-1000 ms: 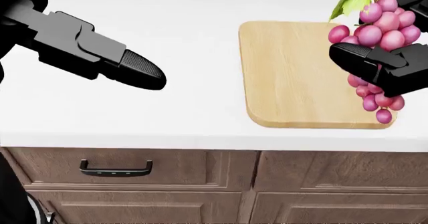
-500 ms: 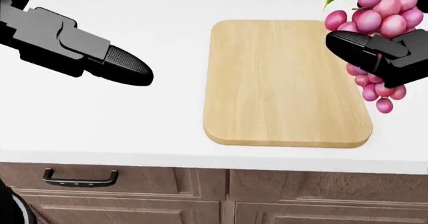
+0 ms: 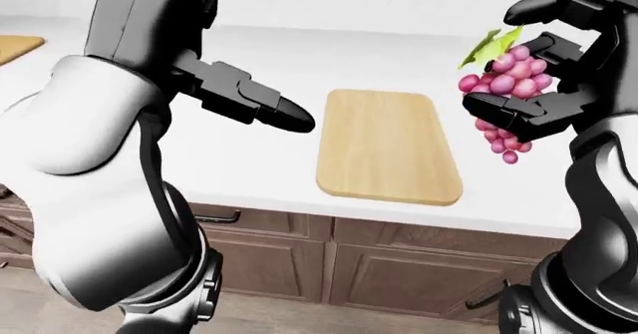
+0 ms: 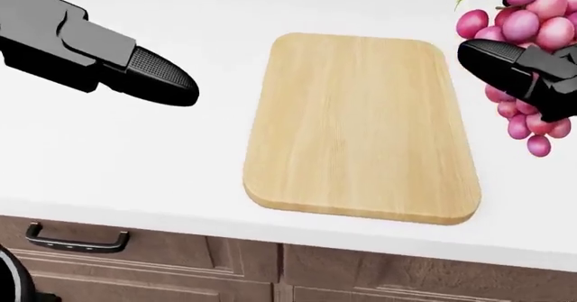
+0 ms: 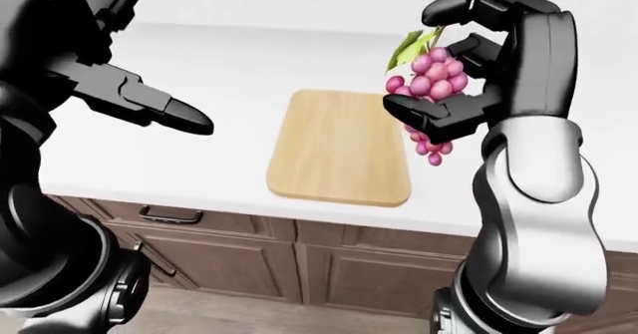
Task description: Place the grape and the brussel sprout on separate cutting boards.
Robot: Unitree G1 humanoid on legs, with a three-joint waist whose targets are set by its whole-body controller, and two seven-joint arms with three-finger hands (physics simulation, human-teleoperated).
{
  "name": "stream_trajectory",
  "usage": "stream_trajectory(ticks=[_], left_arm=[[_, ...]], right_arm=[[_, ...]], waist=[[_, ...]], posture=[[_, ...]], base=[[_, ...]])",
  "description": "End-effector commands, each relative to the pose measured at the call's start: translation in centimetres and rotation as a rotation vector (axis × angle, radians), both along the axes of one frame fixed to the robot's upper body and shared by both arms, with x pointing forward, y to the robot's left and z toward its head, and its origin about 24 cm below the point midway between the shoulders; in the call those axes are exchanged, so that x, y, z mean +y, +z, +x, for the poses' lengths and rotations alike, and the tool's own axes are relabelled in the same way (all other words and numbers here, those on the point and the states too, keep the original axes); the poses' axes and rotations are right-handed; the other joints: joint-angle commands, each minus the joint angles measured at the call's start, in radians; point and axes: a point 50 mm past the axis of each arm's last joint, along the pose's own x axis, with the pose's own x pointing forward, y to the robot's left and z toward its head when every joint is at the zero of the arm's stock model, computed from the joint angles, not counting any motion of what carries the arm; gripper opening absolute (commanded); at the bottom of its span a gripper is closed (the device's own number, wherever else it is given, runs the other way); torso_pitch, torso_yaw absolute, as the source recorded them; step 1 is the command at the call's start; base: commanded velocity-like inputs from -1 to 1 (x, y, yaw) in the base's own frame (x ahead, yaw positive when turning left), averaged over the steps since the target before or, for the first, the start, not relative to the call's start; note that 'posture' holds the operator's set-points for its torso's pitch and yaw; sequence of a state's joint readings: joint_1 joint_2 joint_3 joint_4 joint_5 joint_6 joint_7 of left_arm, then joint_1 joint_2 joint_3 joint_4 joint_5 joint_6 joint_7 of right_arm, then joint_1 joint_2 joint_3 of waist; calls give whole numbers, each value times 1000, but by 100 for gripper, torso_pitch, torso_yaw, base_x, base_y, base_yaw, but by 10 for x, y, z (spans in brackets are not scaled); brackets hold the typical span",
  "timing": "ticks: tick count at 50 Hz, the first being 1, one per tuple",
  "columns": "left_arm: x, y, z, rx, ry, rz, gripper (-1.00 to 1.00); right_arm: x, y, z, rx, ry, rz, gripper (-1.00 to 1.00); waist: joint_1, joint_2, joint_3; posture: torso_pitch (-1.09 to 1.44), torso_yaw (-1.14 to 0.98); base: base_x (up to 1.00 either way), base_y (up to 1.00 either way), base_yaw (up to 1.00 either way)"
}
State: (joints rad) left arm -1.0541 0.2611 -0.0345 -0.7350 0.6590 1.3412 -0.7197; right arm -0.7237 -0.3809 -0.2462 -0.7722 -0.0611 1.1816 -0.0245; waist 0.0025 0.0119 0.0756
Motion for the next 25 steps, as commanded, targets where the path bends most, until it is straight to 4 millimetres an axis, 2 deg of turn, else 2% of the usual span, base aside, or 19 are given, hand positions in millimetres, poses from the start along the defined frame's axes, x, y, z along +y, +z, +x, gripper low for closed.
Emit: stream_trajectory(ticks=[1, 2, 3, 8, 12, 25], left_arm=[[3, 10, -8, -71, 21, -3, 100], [3, 11, -9, -71, 21, -4, 100], [3, 11, -9, -71, 21, -4, 100], [4, 10, -10, -72, 21, -4, 100], [4, 12, -11, -76, 22, -5, 100], [8, 15, -13, -84, 29, -10, 100]], right_arm=[[8, 15, -8, -89, 38, -33, -100], [8, 16, -8, -90, 39, -34, -100], [8, 16, -8, -90, 39, -34, -100], [16, 12, -5, -59, 56, -66, -100], [24, 8, 5, -31, 67, -85, -100], [49, 10, 26, 14, 110, -125, -100]], waist=[[-1, 10, -35], [2, -28, -20], [4, -23, -23], [8, -36, -27], [12, -40, -31], [10, -30, -32]], posture=[[0, 0], [0, 0], [0, 0], [0, 0], [0, 0], [0, 0]], base=[[0, 0, 0], [0, 0, 0], [0, 0, 0], [0, 0, 0], [0, 0, 0], [0, 0, 0]])
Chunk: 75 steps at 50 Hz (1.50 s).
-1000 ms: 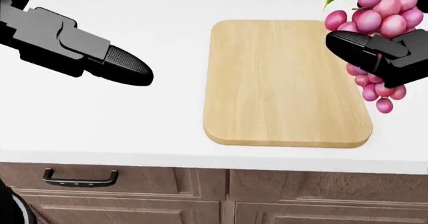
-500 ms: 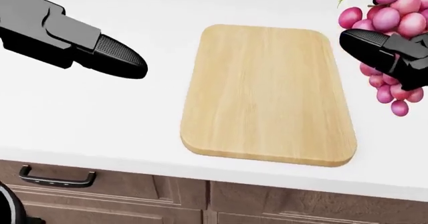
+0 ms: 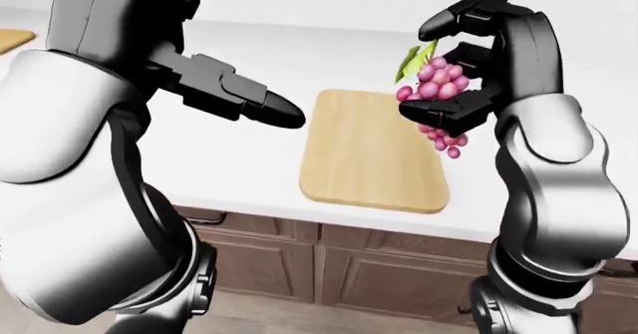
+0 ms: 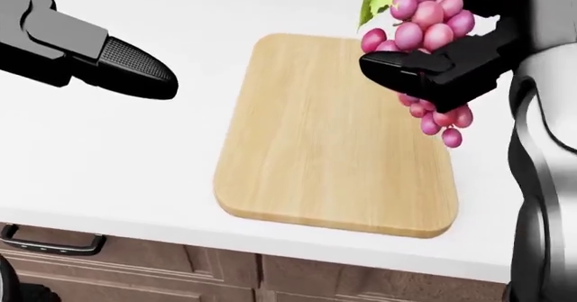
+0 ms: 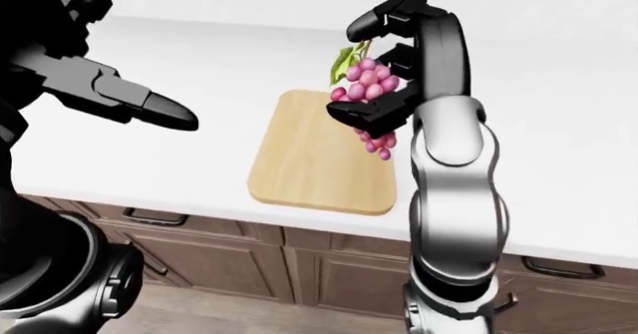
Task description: Place the grape and the brussel sprout on separate cutting boards.
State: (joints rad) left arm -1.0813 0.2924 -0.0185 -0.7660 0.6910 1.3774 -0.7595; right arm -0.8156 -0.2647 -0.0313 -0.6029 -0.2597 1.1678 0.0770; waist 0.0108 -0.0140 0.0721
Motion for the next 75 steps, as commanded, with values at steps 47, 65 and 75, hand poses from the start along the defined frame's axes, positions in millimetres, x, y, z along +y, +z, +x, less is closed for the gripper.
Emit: stream_trajectory(ticks=[47, 65, 75], left_arm=[[9, -4, -5, -46, 23, -11, 100], [11, -19, -16, -28, 17, -48, 100], [65, -25, -47, -66, 128, -168, 100]], right_arm=[[34, -43, 44, 85, 11, -163, 33], [-13, 11, -37, -76, -19, -3, 100], [-73, 29, -87, -163, -131, 118, 100]], waist=[[-4, 10, -37], [4, 6, -31], [4, 0, -23]], posture=[[0, 0], [0, 0], [0, 0]], base=[[0, 0, 0], [0, 0, 0], [0, 0, 0]])
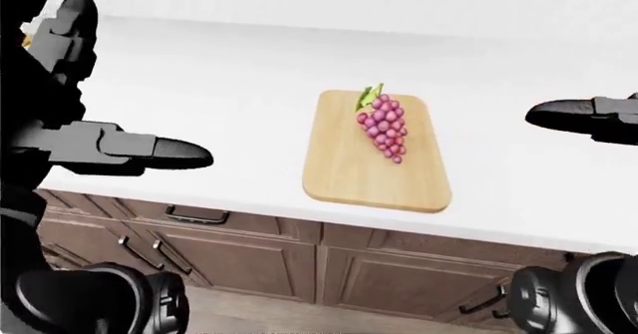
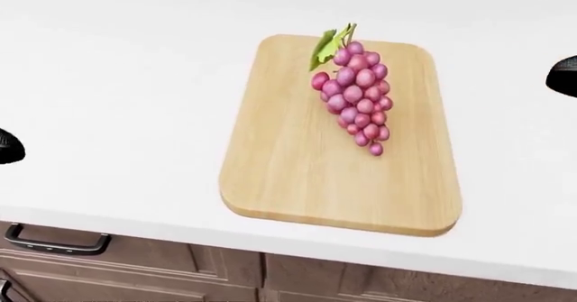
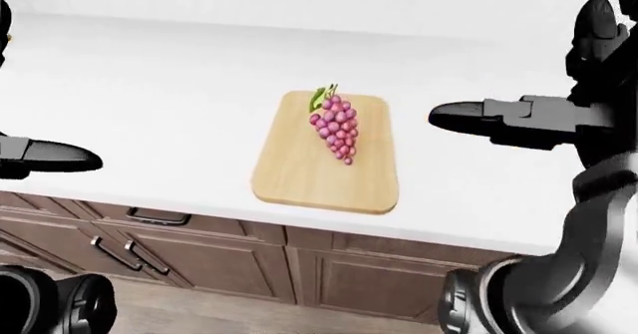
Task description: Place the grape and the brussel sprout on separate cutting boards.
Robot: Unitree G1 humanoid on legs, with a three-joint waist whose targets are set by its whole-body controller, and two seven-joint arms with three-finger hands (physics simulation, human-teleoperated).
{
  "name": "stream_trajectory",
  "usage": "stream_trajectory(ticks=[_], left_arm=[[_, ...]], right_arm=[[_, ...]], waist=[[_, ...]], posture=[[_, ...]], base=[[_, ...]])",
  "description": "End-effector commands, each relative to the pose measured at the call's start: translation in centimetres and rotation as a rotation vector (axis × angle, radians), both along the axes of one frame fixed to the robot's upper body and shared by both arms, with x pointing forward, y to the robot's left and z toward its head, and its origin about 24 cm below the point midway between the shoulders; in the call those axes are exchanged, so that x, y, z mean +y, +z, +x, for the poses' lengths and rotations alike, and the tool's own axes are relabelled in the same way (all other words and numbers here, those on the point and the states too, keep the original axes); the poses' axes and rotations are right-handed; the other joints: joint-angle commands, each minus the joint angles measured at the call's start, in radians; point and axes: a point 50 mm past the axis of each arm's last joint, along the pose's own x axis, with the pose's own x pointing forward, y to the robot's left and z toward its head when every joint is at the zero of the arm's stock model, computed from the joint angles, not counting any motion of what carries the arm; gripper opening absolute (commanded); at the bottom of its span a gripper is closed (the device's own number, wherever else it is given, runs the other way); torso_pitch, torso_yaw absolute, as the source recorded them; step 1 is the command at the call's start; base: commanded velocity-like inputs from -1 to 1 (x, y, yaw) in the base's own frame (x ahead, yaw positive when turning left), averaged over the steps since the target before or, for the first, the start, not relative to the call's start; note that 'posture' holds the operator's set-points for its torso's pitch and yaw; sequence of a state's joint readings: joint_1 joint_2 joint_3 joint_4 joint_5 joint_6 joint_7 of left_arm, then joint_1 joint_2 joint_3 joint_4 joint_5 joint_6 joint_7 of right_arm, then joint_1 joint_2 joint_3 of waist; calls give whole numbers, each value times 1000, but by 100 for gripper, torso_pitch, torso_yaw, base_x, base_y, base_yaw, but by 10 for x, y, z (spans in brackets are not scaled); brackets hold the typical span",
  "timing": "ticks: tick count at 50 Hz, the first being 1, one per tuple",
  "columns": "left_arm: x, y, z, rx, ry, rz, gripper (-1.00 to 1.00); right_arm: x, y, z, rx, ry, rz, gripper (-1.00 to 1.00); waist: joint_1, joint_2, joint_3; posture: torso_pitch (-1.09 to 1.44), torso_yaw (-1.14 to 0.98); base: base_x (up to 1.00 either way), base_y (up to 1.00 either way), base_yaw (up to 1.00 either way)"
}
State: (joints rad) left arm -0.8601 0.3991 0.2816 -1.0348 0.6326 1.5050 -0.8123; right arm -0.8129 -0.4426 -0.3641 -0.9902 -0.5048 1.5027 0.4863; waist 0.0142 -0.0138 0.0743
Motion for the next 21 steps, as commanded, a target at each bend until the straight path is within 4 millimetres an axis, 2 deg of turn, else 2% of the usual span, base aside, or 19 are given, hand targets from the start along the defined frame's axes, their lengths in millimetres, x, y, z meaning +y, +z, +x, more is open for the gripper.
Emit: stream_trajectory(ticks=[1, 4, 10, 14, 18, 21], left_arm=[[4, 10, -11, -59, 2, 29, 100], [15, 14, -24, -85, 53, 45, 100], [30, 6, -42, -86, 102, 5, 100], [44, -5, -48, -75, 139, -24, 100], [57, -13, -55, -79, 163, -46, 100], [72, -26, -63, -105, 224, -49, 100]], right_arm=[[-3, 6, -9, -34, 23, -15, 100], [-17, 2, -20, -33, -3, -5, 100], [-47, -11, -43, -34, -62, 24, 100], [-63, -23, -60, -31, -104, 48, 100], [-74, -25, -76, -43, -132, 68, 100], [-83, -28, -94, -80, -170, 101, 100]], waist=[[1, -1, -22], [2, -4, -17], [6, -14, -11], [4, -18, -8], [4, -22, -8], [3, -24, -5]], posture=[[0, 0], [0, 0], [0, 0], [0, 0], [0, 0], [0, 0]], base=[[0, 0, 0], [0, 0, 0], [0, 0, 0], [0, 0, 0], [0, 0, 0], [0, 0, 0]])
